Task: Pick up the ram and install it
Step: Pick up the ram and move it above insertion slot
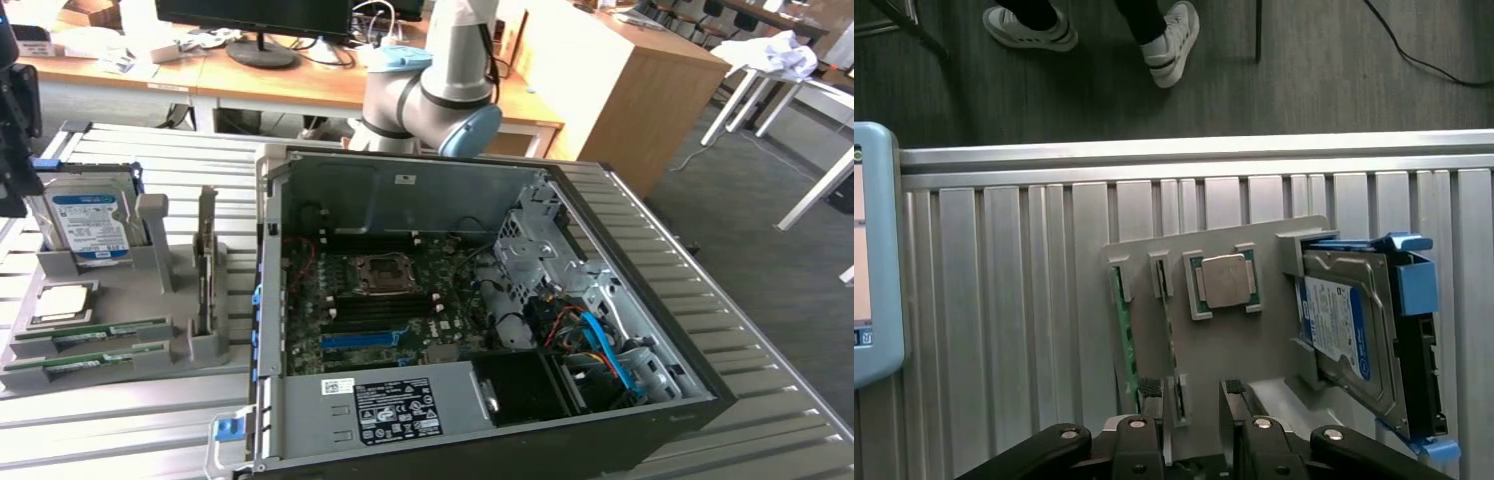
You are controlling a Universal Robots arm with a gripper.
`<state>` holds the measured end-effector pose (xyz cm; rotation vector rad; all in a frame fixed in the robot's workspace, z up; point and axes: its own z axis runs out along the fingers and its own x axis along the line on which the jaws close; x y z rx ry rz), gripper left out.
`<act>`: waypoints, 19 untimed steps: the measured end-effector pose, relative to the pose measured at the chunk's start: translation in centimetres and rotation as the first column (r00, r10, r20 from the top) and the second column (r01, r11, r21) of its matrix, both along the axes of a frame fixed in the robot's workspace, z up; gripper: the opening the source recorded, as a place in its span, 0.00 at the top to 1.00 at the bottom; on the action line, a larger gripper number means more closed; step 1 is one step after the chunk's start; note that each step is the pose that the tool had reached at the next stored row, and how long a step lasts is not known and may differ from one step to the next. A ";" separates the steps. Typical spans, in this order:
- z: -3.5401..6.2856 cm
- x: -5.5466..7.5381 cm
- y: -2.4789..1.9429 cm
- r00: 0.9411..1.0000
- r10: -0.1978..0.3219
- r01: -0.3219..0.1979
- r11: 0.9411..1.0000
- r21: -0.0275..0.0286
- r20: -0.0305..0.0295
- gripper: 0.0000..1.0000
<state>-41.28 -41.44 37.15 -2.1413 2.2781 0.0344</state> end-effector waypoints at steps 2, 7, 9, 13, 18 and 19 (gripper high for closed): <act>-0.04 -0.3 0.00 1.000 0.000 0.000 1.000 0.000 0.000 0.64; -0.16 -1.0 -0.01 1.000 0.000 0.000 1.000 0.000 0.000 0.64; -0.20 -1.2 -0.02 1.000 0.000 0.000 1.000 0.000 0.000 0.64; -0.29 -1.7 -0.03 1.000 0.000 0.000 1.000 0.000 0.000 0.64; -0.42 -2.2 -0.05 1.000 0.000 0.000 1.000 0.000 0.000 0.64; -0.44 -2.3 -0.05 1.000 0.000 0.000 1.000 0.000 0.000 0.64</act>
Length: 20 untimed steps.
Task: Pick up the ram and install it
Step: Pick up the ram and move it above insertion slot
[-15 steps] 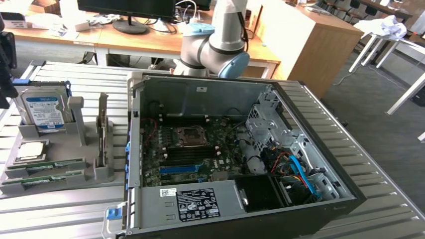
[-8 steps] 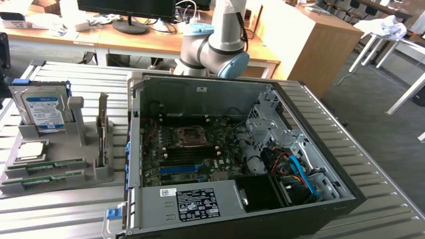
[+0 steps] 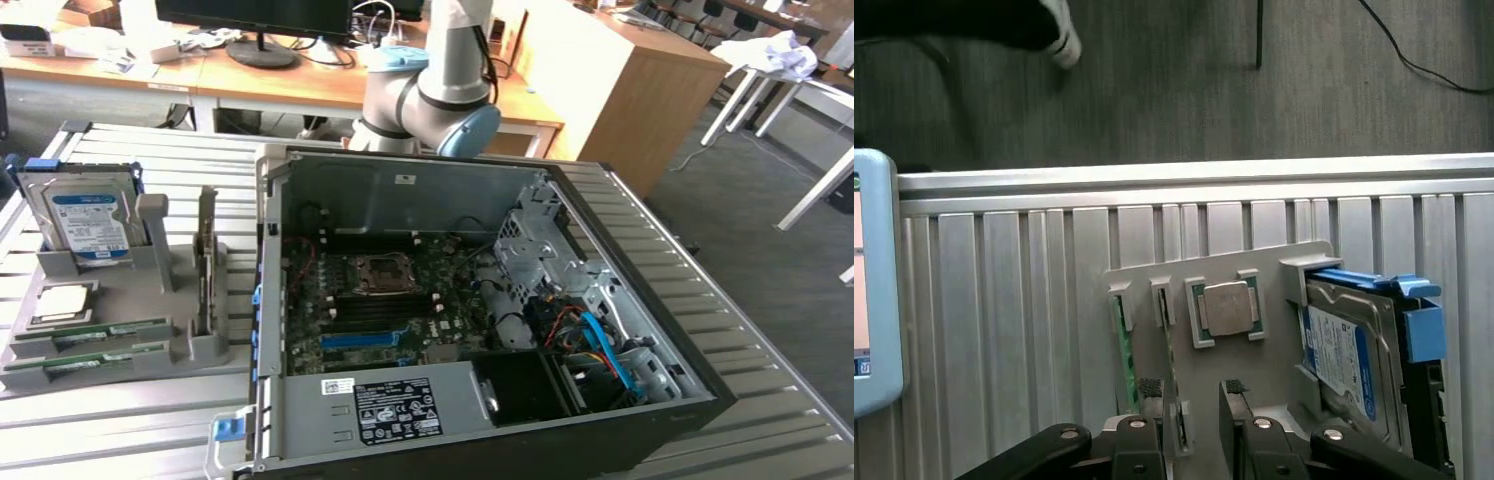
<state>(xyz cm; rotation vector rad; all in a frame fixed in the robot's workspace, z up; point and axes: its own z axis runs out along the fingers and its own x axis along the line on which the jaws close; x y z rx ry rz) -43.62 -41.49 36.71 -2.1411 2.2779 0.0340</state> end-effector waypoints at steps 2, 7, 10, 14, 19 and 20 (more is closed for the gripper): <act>-0.05 -0.2 0.00 1.000 0.000 0.000 1.000 0.000 0.000 0.64; -0.17 -0.7 -0.01 1.000 0.000 0.000 1.000 0.000 0.000 0.64; -0.24 -1.0 -0.02 1.000 0.000 0.000 1.000 0.000 0.000 0.64; -0.35 -1.4 -0.02 1.000 0.000 0.000 1.000 0.000 0.000 0.64; -0.49 -1.9 -0.02 1.000 0.000 0.000 1.000 0.000 0.000 0.64; -0.51 -2.0 -0.03 1.000 0.000 0.000 1.000 0.000 0.000 0.64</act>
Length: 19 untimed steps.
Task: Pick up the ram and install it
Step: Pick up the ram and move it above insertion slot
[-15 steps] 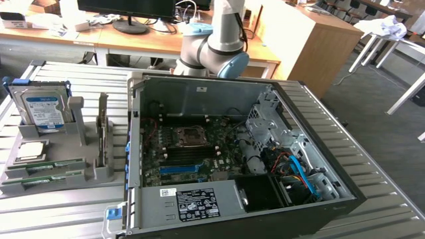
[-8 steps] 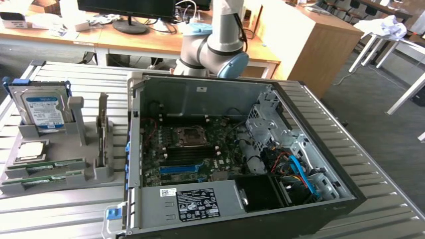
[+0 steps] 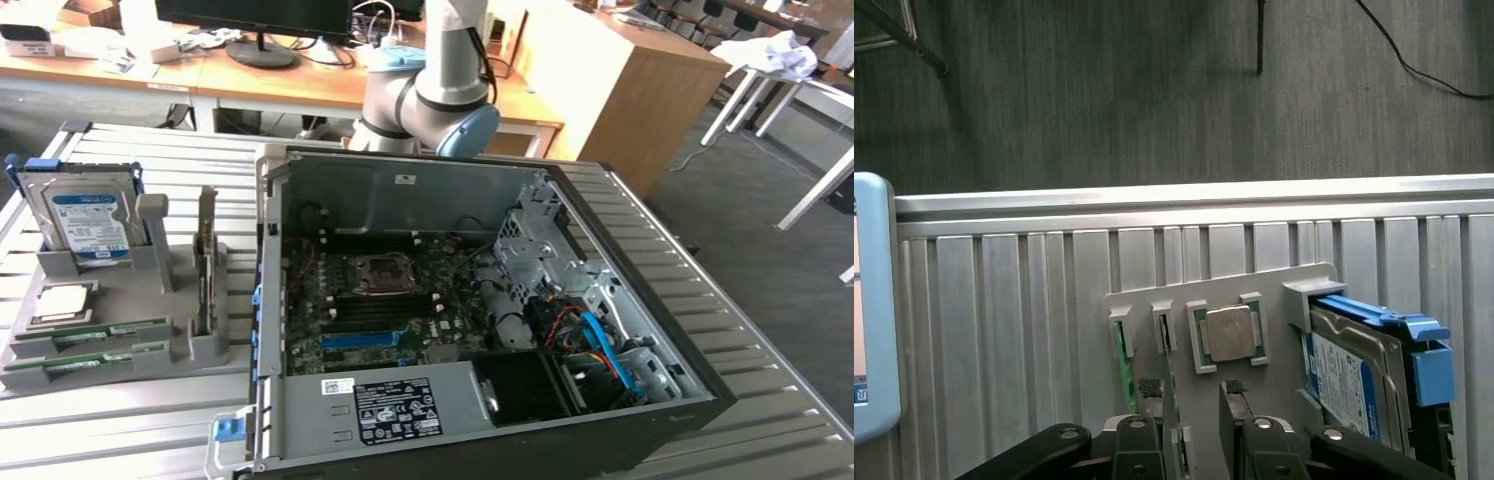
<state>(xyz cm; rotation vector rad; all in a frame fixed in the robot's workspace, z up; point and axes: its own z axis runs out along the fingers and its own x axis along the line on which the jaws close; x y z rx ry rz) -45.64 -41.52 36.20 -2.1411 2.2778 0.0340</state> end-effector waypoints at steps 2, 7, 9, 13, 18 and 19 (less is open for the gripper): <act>-0.05 -0.2 0.00 1.000 0.000 0.000 1.000 0.000 0.000 0.64; -0.18 -0.7 -0.01 1.000 0.000 0.000 1.000 0.000 0.000 0.64; -0.23 -0.9 -0.01 1.000 0.000 0.000 1.000 0.000 0.000 0.64; -0.35 -1.4 -0.02 1.000 0.000 0.000 1.000 0.000 0.000 0.64; -0.51 -1.7 -0.05 1.000 0.000 0.000 1.000 0.000 0.000 0.64; -0.55 -1.7 -0.04 1.000 0.000 0.000 1.000 0.000 0.000 0.64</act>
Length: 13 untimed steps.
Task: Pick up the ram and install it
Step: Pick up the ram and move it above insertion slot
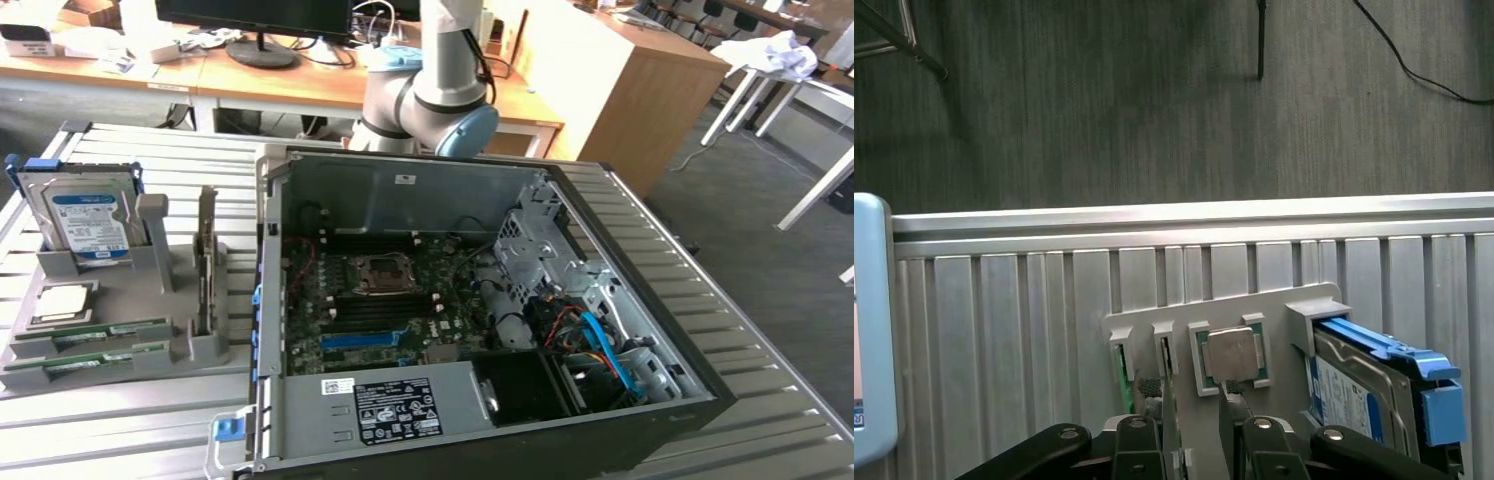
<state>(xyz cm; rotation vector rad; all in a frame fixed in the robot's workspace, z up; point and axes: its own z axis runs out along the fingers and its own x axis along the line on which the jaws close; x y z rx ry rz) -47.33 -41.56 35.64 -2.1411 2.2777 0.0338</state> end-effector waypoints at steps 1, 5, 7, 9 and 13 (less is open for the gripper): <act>-0.04 0.0 0.00 1.000 0.000 0.000 1.000 0.000 0.000 0.64; -0.18 0.1 -0.03 1.000 0.000 0.000 1.000 0.000 0.000 0.64; -0.23 0.2 -0.06 1.000 0.000 0.000 1.000 0.000 0.000 0.64; -0.29 0.4 -0.10 1.000 0.000 0.000 1.000 0.000 0.000 0.64; -0.42 0.8 -0.17 1.000 0.000 0.000 1.000 0.000 0.000 0.64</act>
